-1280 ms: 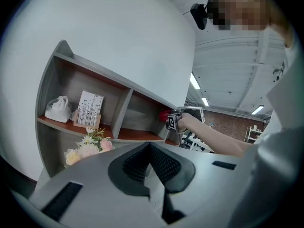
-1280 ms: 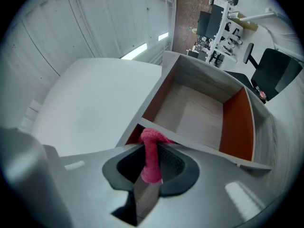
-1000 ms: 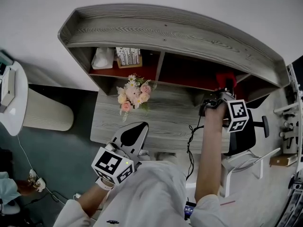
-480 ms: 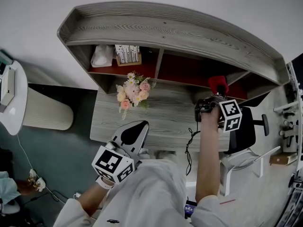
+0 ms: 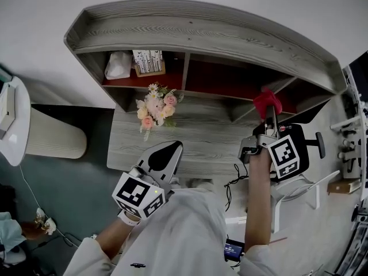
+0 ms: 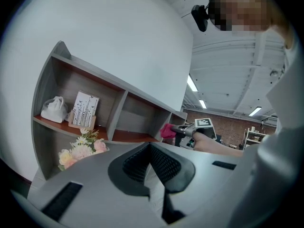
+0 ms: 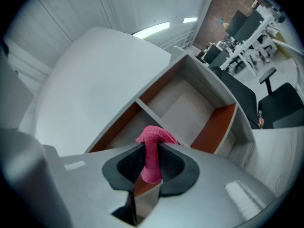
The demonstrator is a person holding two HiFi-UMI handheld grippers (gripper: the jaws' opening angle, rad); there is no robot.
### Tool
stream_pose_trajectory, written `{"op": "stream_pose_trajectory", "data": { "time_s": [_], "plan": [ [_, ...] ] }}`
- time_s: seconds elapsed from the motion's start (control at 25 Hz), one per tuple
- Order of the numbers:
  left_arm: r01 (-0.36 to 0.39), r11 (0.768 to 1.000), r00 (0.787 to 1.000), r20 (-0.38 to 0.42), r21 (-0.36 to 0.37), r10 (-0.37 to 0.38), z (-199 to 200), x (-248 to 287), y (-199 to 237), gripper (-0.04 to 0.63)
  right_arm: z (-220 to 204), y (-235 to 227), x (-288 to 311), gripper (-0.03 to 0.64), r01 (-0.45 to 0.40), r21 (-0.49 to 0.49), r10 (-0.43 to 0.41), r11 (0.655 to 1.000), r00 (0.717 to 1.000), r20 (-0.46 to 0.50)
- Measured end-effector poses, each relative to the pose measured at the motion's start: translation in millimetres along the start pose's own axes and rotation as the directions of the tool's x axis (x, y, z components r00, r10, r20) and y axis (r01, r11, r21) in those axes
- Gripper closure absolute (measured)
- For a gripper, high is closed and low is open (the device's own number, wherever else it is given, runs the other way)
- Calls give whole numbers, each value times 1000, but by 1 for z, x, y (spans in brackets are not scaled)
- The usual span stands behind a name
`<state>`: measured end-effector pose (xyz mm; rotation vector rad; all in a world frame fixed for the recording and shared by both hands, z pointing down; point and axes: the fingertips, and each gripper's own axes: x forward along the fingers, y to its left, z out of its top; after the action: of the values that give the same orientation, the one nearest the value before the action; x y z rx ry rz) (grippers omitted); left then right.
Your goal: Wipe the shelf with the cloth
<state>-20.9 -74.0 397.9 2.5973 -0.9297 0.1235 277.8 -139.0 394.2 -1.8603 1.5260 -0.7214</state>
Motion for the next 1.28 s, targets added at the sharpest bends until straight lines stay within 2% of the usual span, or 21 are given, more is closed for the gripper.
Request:
{"op": "stream_pose_trajectory", "data": {
  "time_s": [0.12, 0.24, 0.36, 0.52, 0.56, 0.68, 0.8, 0.88, 1.12, 1.28],
  "plan": [
    [6, 1000, 1000, 5, 0, -6, 2, 0, -1, 589, 7, 24, -23, 537, -103, -162, 101, 981, 995, -19],
    [-2, 1000, 1000, 16, -1, 2, 2, -1, -1, 589, 7, 40, -48, 537, -178, -304, 170, 936, 984, -53],
    [-7, 1000, 1000, 24, 1, 7, 2, -3, -1, 589, -2, 44, -72, 537, -236, -443, 210, 865, 972, -108],
    [-14, 1000, 1000, 19, 9, 13, 2, -4, -1, 589, -20, 45, -99, 537, -275, -586, 204, 762, 961, -186],
    [-19, 1000, 1000, 18, 7, 19, 1, -4, 0, 589, -25, 44, -106, 537, -279, -603, 198, 748, 960, -198],
    [-36, 999, 999, 20, 18, 35, -1, -5, 2, 589, -40, 35, -122, 535, -285, -612, 179, 738, 957, -229],
    [-34, 999, 999, 19, 28, 33, -1, -5, 1, 589, -55, 33, -137, 535, -307, -664, 163, 682, 948, -272],
    [-28, 999, 1000, 15, 33, 27, -3, -4, -1, 589, -65, 40, -144, 535, -334, -674, 168, 658, 939, -301],
    [-7, 999, 1000, 31, 52, 5, 6, 0, -11, 589, -82, 70, -138, 535, -394, -669, 232, 630, 918, -323],
    [13, 998, 1000, 13, 56, -14, 1, 3, -18, 589, -90, 86, -134, 535, -435, -660, 269, 613, 900, -344]
  ]
}}
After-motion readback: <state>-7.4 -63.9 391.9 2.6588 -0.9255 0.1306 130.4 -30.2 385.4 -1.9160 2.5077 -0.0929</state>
